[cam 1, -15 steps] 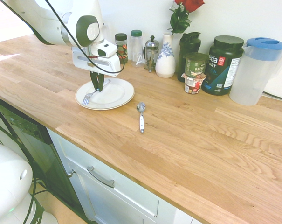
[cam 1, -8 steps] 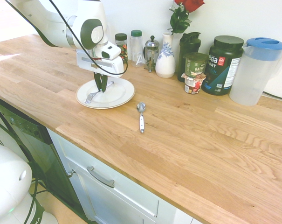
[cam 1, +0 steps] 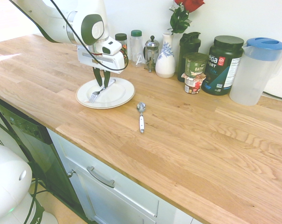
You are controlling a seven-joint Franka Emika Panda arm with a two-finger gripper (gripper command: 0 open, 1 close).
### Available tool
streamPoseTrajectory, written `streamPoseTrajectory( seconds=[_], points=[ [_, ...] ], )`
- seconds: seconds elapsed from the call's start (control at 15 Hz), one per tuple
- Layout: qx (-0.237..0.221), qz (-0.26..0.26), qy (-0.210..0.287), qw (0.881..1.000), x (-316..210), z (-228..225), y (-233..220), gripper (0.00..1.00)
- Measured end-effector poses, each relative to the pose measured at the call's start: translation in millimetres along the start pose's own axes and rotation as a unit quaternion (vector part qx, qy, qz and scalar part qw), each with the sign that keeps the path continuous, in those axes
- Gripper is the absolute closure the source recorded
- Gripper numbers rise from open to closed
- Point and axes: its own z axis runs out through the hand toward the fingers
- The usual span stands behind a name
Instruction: Put the fork into the plate
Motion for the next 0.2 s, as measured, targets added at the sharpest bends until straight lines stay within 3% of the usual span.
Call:
streamPoseTrajectory(
  seconds=[0.2],
  points=[
    [0.010,0.001,0.006,1.000,4.4,-10.4,-6.6,0.00]
  ],
)
